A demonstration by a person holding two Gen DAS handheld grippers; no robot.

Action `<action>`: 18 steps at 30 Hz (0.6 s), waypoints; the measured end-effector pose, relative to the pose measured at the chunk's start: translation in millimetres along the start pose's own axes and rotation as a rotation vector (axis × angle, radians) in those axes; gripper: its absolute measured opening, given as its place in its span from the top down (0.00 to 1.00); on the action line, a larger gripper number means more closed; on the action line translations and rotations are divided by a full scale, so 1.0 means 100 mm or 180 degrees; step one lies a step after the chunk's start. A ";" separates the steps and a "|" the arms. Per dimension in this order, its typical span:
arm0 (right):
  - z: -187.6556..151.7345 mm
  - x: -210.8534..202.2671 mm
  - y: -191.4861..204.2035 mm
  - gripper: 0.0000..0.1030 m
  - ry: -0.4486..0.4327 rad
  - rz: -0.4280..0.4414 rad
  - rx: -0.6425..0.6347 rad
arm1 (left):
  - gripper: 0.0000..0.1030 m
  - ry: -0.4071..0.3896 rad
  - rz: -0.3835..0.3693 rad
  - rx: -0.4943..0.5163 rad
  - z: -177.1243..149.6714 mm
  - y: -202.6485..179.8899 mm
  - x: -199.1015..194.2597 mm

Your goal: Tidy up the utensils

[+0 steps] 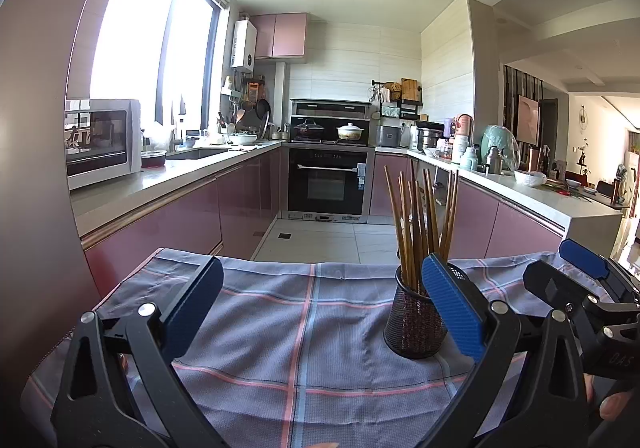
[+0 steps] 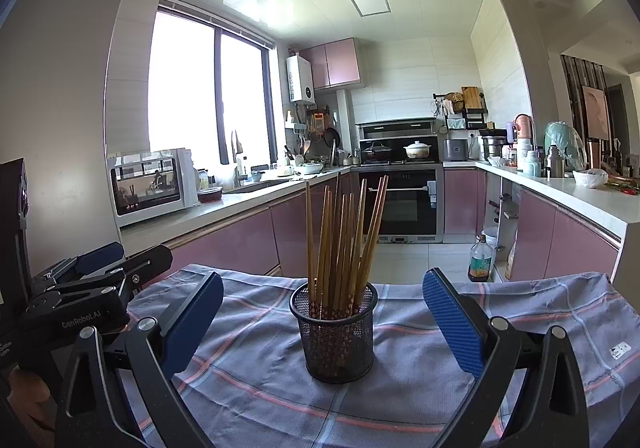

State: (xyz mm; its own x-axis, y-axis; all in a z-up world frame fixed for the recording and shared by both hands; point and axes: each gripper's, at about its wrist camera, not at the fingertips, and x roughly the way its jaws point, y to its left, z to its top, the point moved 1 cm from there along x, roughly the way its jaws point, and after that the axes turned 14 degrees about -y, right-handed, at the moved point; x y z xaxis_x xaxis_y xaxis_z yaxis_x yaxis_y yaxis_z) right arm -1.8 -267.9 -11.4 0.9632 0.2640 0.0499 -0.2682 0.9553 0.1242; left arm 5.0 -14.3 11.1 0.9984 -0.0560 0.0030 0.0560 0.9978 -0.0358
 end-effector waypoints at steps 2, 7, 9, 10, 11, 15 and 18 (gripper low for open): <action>0.00 0.00 0.00 0.06 -0.0006 -0.0001 -0.0001 | 0.05 0.0002 -0.0003 -0.0001 0.00 0.00 0.00; 0.00 0.00 0.00 0.06 -0.0003 0.0000 0.0002 | 0.05 -0.0005 0.0003 -0.0001 0.00 0.00 0.00; 0.00 0.00 0.00 0.06 0.0004 -0.0002 -0.0001 | 0.05 -0.0002 0.0001 -0.0003 0.00 0.00 0.00; 0.00 0.00 0.00 0.06 -0.0001 0.0001 0.0001 | 0.05 -0.0004 0.0004 -0.0003 0.00 0.00 0.00; 0.00 0.00 0.00 0.06 -0.0004 0.0002 -0.0002 | 0.05 -0.0004 0.0002 -0.0003 0.00 0.00 0.00; -0.01 0.01 0.00 0.06 0.0000 0.0005 -0.0005 | 0.05 -0.0007 0.0002 -0.0005 0.00 -0.01 0.00; -0.02 0.01 0.00 0.06 0.0006 0.0014 0.0000 | 0.05 -0.0008 0.0002 -0.0003 0.00 -0.01 -0.01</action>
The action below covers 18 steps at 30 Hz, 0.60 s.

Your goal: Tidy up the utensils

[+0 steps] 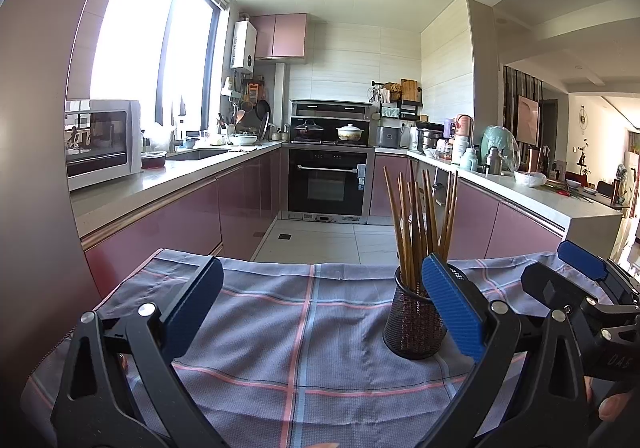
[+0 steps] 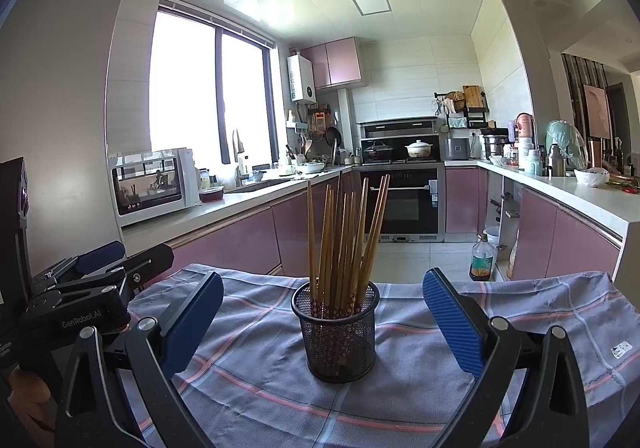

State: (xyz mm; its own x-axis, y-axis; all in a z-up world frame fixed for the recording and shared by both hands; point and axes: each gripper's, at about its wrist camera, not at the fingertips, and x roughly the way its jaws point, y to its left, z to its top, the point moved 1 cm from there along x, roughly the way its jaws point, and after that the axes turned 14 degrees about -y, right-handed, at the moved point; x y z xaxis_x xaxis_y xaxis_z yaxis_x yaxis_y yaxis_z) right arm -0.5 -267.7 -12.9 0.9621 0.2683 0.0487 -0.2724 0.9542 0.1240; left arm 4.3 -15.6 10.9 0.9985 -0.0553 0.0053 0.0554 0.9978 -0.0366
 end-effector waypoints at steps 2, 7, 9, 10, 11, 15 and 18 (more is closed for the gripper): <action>0.00 0.01 0.00 0.06 -0.0002 0.0003 0.0003 | 0.05 0.0003 0.0000 -0.0001 0.00 0.00 0.00; 0.00 0.01 -0.01 0.06 -0.0006 0.0003 0.0009 | 0.05 0.0001 -0.0001 -0.0002 0.00 -0.01 0.00; 0.00 0.01 0.00 0.06 -0.0001 0.0009 0.0003 | 0.05 0.0000 0.0003 0.0001 0.00 0.00 0.00; -0.01 0.02 0.00 0.06 -0.0005 0.0007 -0.0001 | 0.05 0.0001 0.0000 0.0000 0.00 0.00 0.00; 0.00 0.02 -0.01 0.06 -0.0006 0.0009 0.0000 | 0.05 0.0002 0.0001 0.0000 0.00 0.00 0.00; 0.00 0.02 -0.01 0.06 -0.0006 0.0005 0.0011 | 0.05 0.0000 0.0004 0.0001 0.00 0.00 0.00; 0.00 0.02 -0.01 0.06 -0.0006 0.0007 0.0003 | 0.05 -0.0002 0.0006 0.0005 0.00 0.00 0.00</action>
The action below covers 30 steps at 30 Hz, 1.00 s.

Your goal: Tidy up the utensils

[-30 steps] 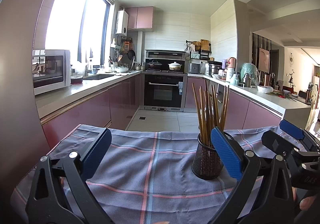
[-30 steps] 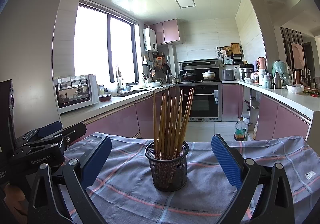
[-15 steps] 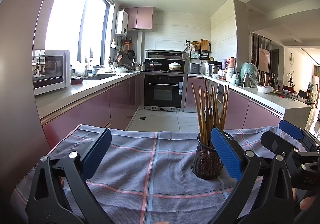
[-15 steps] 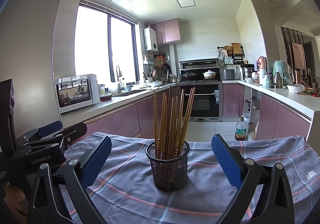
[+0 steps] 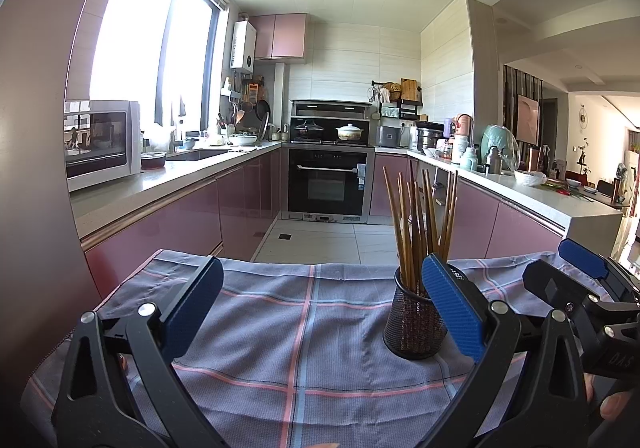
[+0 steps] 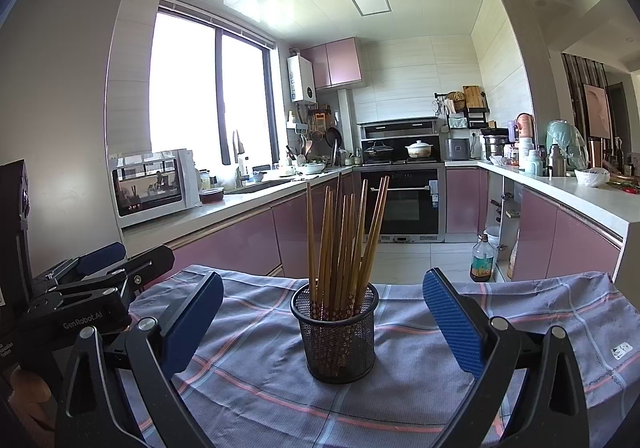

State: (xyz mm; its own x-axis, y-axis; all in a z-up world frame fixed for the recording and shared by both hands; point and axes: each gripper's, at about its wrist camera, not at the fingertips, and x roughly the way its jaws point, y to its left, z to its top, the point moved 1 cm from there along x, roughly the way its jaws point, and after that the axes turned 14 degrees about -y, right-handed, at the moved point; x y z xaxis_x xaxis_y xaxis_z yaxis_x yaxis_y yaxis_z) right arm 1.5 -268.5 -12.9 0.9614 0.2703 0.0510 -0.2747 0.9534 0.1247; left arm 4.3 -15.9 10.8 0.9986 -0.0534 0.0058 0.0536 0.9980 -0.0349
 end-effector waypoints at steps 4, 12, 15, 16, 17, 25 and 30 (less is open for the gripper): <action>0.00 0.00 0.00 0.06 -0.0004 0.0001 -0.0001 | 0.05 0.0002 0.0003 0.0001 0.00 -0.01 0.00; 0.02 -0.01 0.00 0.06 -0.0016 -0.0004 0.0001 | 0.05 0.0003 0.0000 0.0001 -0.01 -0.01 0.01; 0.02 -0.01 0.00 0.06 -0.0017 -0.0001 0.0008 | 0.05 -0.0001 0.0000 0.0002 0.00 0.00 0.00; 0.02 -0.02 0.00 0.06 -0.0018 -0.0001 0.0011 | 0.05 -0.0002 0.0004 0.0003 0.00 0.00 0.00; 0.02 -0.02 0.00 0.06 -0.0020 -0.0005 0.0005 | 0.05 -0.0001 0.0001 -0.0001 0.00 0.00 0.00; 0.02 -0.02 0.01 0.06 -0.0011 0.0001 0.0002 | 0.05 0.0001 0.0009 -0.0001 -0.01 0.00 0.01; 0.03 -0.01 0.01 0.06 -0.0002 0.0001 0.0014 | 0.05 -0.0007 0.0033 0.0016 -0.03 0.01 0.01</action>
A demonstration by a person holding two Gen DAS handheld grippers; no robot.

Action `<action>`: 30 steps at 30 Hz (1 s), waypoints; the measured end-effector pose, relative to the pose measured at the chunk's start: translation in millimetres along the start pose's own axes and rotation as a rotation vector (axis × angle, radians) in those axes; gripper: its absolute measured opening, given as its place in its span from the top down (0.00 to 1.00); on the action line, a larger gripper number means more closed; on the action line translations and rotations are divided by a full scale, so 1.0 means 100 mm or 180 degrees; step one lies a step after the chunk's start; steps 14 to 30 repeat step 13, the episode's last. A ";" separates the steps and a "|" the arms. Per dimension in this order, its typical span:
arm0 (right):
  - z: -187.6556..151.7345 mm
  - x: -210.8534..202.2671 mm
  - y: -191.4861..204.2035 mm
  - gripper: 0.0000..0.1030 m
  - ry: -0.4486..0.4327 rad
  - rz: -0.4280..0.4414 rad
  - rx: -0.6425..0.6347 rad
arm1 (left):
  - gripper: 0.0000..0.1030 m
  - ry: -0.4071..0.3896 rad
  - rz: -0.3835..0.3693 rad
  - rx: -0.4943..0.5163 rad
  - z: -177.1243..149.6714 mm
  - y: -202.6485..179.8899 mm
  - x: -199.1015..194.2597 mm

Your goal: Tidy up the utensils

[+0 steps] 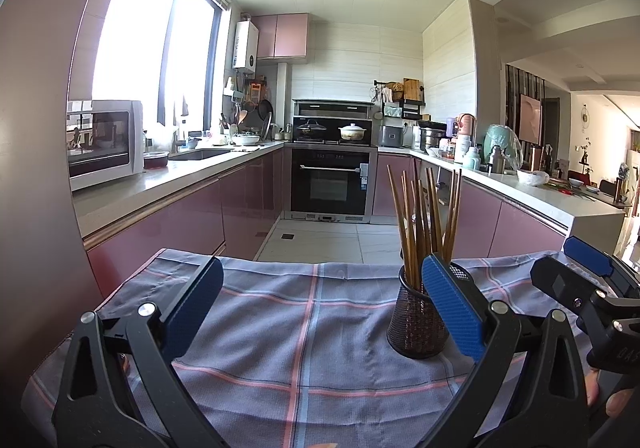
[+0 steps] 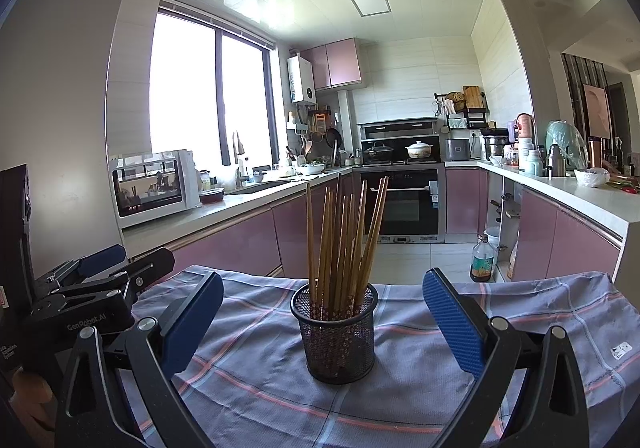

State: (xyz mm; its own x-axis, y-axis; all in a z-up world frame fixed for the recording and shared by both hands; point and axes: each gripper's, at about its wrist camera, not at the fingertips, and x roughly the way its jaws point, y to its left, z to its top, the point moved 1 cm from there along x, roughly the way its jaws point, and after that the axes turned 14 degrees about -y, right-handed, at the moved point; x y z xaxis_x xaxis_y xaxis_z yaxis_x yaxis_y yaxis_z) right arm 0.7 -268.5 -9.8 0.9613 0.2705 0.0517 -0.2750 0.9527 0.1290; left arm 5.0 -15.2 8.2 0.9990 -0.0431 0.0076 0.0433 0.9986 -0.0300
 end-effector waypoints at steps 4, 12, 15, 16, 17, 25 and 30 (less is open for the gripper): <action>-0.02 0.01 -0.03 0.06 0.0022 -0.0023 -0.0016 | 0.05 0.0015 0.0005 0.0045 -0.04 0.00 0.01; -0.42 0.29 -0.73 0.06 0.0917 -0.0542 -0.0107 | 0.05 0.0707 0.0101 0.0047 -0.41 0.22 0.35; -0.52 0.36 -0.90 0.06 0.1136 -0.0637 -0.0120 | 0.05 0.0810 0.0118 0.0067 -0.48 0.26 0.41; -0.52 0.36 -0.90 0.06 0.1136 -0.0637 -0.0120 | 0.05 0.0810 0.0118 0.0067 -0.48 0.26 0.41; -0.52 0.36 -0.90 0.06 0.1136 -0.0637 -0.0120 | 0.05 0.0810 0.0118 0.0067 -0.48 0.26 0.41; -0.52 0.36 -0.90 0.06 0.1136 -0.0637 -0.0120 | 0.05 0.0810 0.0118 0.0067 -0.48 0.26 0.41; -0.52 0.36 -0.90 0.06 0.1136 -0.0637 -0.0120 | 0.05 0.0810 0.0118 0.0067 -0.48 0.26 0.41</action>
